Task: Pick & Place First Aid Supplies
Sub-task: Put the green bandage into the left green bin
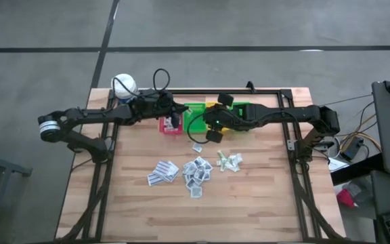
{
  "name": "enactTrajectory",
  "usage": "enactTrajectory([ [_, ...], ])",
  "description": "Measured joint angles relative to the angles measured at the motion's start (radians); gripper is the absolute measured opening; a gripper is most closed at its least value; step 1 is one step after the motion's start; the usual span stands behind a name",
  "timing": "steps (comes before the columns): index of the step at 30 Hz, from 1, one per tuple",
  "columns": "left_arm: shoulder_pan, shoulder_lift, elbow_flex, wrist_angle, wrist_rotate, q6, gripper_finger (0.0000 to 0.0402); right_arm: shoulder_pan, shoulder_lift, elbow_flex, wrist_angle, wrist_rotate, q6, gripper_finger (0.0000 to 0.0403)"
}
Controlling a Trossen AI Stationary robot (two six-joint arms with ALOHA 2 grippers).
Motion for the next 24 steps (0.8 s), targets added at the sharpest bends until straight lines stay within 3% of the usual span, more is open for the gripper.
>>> enactTrajectory([
  [8, 0.003, 0.170, 0.071, -0.048, -0.009, -0.033, 0.0000, 0.000, -0.005, -0.001, -0.138, 0.001, 0.022, 0.0131],
  [17, 0.018, 0.423, 0.431, -0.543, -0.055, 0.120, 0.0000, 0.000, -0.008, -0.002, -0.156, 0.001, 0.057, 0.0109],
  [24, 0.043, 0.547, 0.592, -0.639, -0.037, 0.129, 0.0000, 0.002, -0.011, -0.002, -0.190, 0.001, 0.058, 0.0098],
])
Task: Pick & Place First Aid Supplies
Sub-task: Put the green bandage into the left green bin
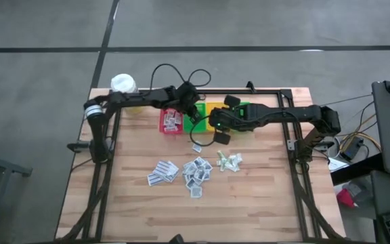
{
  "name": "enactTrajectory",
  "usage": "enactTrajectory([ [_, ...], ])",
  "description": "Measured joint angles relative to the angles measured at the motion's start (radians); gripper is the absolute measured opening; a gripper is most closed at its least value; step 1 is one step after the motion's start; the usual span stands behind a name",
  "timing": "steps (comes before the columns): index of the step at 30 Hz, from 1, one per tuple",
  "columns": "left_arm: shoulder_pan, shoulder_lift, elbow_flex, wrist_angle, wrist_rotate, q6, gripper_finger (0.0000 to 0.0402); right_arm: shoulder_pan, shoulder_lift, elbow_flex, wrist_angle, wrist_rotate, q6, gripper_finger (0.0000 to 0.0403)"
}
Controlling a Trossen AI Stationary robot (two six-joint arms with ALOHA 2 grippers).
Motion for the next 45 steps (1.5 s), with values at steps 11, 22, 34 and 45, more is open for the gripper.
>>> enactTrajectory([
  [11, 0.022, 0.085, 0.029, -0.044, 0.052, -0.034, 0.0000, 0.000, -0.046, -0.007, -0.025, -0.002, 0.030, 0.0099],
  [22, 0.023, 0.085, 0.029, -0.040, 0.086, -0.022, 0.0021, 0.000, -0.077, -0.010, -0.040, -0.002, 0.033, 0.0094],
  [34, 0.025, 0.073, 0.029, -0.046, 0.086, -0.020, 0.0163, 0.007, -0.085, -0.012, -0.123, -0.002, 0.064, 0.0099],
  [45, 0.027, -0.039, 0.029, -0.072, 0.080, 0.036, 0.0177, 0.061, -0.157, -0.067, -0.166, -0.004, 0.122, 0.0093],
])
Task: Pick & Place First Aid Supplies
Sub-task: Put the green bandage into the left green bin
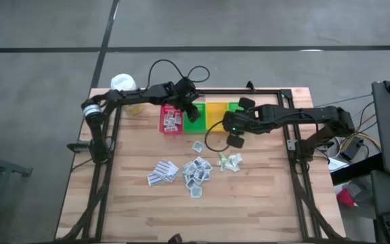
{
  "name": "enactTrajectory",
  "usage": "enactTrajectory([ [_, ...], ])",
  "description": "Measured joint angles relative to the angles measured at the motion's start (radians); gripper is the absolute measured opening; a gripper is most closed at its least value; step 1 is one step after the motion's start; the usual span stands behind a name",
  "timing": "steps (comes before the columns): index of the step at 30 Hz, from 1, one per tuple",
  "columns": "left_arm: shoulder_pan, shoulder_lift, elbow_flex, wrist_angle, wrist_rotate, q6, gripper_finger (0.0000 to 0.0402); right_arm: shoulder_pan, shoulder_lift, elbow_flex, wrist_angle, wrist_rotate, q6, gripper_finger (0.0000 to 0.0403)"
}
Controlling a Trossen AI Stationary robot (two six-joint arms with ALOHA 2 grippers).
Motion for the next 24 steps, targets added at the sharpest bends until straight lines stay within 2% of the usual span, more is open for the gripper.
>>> enactTrajectory([
  [8, 0.000, -0.085, 0.000, -0.028, 0.005, -0.005, 0.0177, 0.059, -0.090, -0.141, 0.015, -0.025, 0.054, 0.0090],
  [10, 0.000, -0.112, 0.000, -0.031, 0.007, -0.005, 0.0177, 0.077, -0.116, -0.181, 0.047, -0.089, 0.047, 0.0093],
  [14, -0.002, -0.177, 0.000, -0.032, 0.039, 0.006, 0.0177, 0.104, -0.172, -0.270, 0.162, -0.308, -0.005, 0.0090],
  [16, -0.006, -0.211, 0.000, -0.028, 0.062, 0.040, 0.0176, 0.109, -0.196, -0.318, 0.221, -0.382, -0.007, 0.0085],
  [19, -0.020, -0.255, -0.001, -0.027, 0.088, 0.101, 0.0175, 0.108, -0.224, -0.383, 0.283, -0.429, 0.015, 0.0077],
  [24, -0.059, -0.314, -0.002, -0.020, 0.106, 0.150, 0.0175, 0.108, -0.223, -0.431, 0.326, -0.434, 0.021, 0.0065],
])
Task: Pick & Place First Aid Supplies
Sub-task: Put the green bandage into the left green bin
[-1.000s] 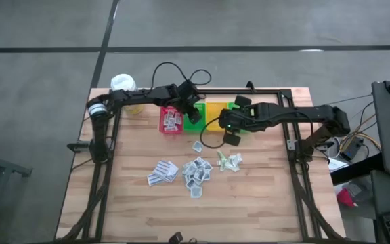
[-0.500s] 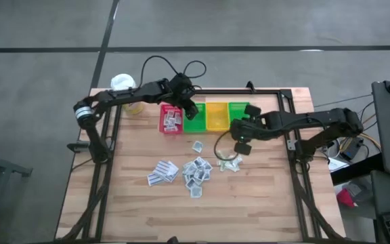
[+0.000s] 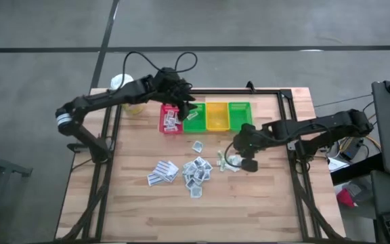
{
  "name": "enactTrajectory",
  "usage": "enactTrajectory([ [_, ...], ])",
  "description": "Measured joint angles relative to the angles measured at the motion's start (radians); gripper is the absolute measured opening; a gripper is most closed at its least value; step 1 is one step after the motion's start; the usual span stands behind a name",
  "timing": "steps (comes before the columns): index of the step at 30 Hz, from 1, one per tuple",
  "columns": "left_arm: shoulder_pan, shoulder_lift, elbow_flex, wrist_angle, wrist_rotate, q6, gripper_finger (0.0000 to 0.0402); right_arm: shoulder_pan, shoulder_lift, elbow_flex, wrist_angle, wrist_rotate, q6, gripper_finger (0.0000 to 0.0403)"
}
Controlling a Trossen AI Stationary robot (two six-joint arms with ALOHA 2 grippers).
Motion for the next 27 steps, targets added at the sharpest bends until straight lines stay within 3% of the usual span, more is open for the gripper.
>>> enactTrajectory([
  [5, -0.040, -0.061, -0.042, 0.082, 0.001, 0.015, 0.0175, 0.000, 0.044, 0.012, 0.019, 0.000, -0.025, 0.0059],
  [12, -0.055, -0.214, -0.256, 0.319, 0.001, -0.051, 0.0175, -0.001, 0.136, 0.069, 0.025, -0.003, -0.069, 0.0066],
  [19, -0.055, -0.392, -0.424, 0.350, -0.003, -0.087, 0.0175, -0.001, 0.200, 0.116, 0.025, -0.017, -0.096, 0.0075],
  [27, -0.055, -0.571, -0.522, 0.352, -0.040, -0.101, 0.0175, -0.001, 0.201, 0.133, 0.029, -0.018, -0.035, 0.0078],
])
